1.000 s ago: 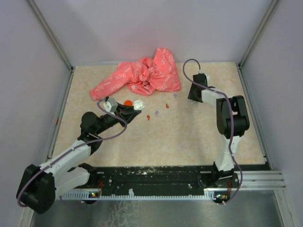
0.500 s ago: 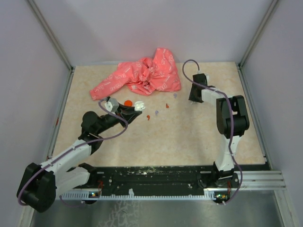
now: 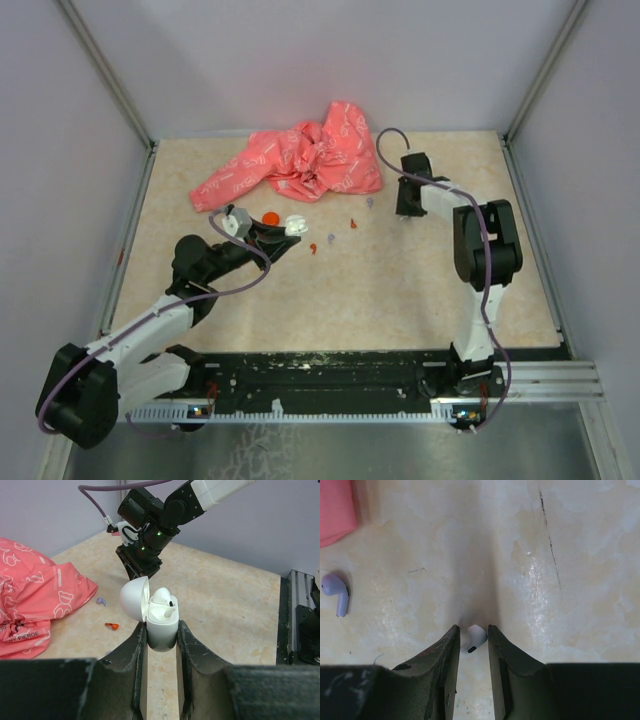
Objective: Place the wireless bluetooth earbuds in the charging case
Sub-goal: Pick up the earbud from the center of the board.
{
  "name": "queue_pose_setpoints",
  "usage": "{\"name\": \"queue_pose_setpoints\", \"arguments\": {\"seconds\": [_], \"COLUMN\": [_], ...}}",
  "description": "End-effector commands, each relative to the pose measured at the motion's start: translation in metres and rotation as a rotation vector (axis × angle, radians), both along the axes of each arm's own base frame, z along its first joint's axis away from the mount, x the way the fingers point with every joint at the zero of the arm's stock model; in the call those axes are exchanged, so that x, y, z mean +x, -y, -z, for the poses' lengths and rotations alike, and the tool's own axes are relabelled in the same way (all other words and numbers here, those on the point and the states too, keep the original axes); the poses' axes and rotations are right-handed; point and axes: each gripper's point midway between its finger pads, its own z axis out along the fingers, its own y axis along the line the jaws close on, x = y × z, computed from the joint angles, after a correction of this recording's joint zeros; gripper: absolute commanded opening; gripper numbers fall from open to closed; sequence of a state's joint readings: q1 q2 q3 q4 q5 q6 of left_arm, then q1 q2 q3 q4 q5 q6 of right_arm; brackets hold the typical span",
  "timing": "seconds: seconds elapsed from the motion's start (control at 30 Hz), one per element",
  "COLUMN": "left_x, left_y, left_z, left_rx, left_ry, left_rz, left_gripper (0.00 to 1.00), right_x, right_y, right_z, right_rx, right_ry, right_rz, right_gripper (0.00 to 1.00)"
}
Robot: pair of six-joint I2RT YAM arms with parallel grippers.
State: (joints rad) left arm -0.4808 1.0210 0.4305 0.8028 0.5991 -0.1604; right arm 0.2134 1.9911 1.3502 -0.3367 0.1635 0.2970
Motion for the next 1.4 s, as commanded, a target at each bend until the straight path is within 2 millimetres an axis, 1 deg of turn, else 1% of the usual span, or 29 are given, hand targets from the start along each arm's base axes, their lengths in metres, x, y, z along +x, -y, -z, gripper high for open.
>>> {"name": "queue_pose_setpoints", "arguments": {"seconds": [0.0,0.1,0.27,0.37,0.47,0.67,0.9,1.0,1.17,1.27,1.37], "left_x": [-0.001,-0.002,-0.002,-0.003,-0.003,-0.003,-0.003,-0.003,-0.003,-0.004,-0.005], "left_y": [0.003,0.003,0.003,0.004,0.004,0.005,0.005,0.006,0.006,0.006,0.007], "left_z": [-0.020,-0.021,-0.020,-0.020,-0.020,-0.020,-0.019,-0.018,-0.017,-0.017,-0.016], "left_rx": [-0.026,-0.026,-0.026,-0.026,-0.027,-0.026,-0.024,-0.023,-0.022,-0.022,-0.021], "left_ry": [0.041,0.043,0.041,0.040,0.039,0.038,0.034,0.031,0.029,0.028,0.034], "left_rz": [0.020,0.024,0.026,0.029,0.032,0.037,0.044,0.046,0.047,0.051,0.058], "left_gripper": [0.00,0.00,0.00,0.00,0.00,0.00,0.00,0.00,0.00,0.00,0.00], "right_x": [0.011,0.011,0.002,-0.004,-0.006,-0.009,-0.013,-0.014,-0.014,-0.014,-0.012], "right_y": [-0.015,-0.019,-0.025,-0.023,-0.020,-0.016,-0.010,-0.009,-0.012,-0.013,-0.019], "right_z": [0.002,0.004,0.006,0.008,0.007,0.003,0.007,0.011,0.014,0.009,-0.007], "right_rx": [0.022,0.024,0.025,-0.012,-0.048,-0.077,-0.105,-0.114,-0.104,-0.103,-0.106], "right_ry": [-0.010,-0.027,-0.069,-0.090,-0.096,-0.116,-0.141,-0.151,-0.158,-0.147,-0.104], "right_rz": [-0.075,-0.106,-0.132,-0.133,-0.139,-0.162,-0.160,-0.157,-0.167,-0.175,-0.189], "right_gripper": [0.29,0.29,0.29,0.29,0.29,0.30,0.31,0.29,0.15,0.13,0.12]}}
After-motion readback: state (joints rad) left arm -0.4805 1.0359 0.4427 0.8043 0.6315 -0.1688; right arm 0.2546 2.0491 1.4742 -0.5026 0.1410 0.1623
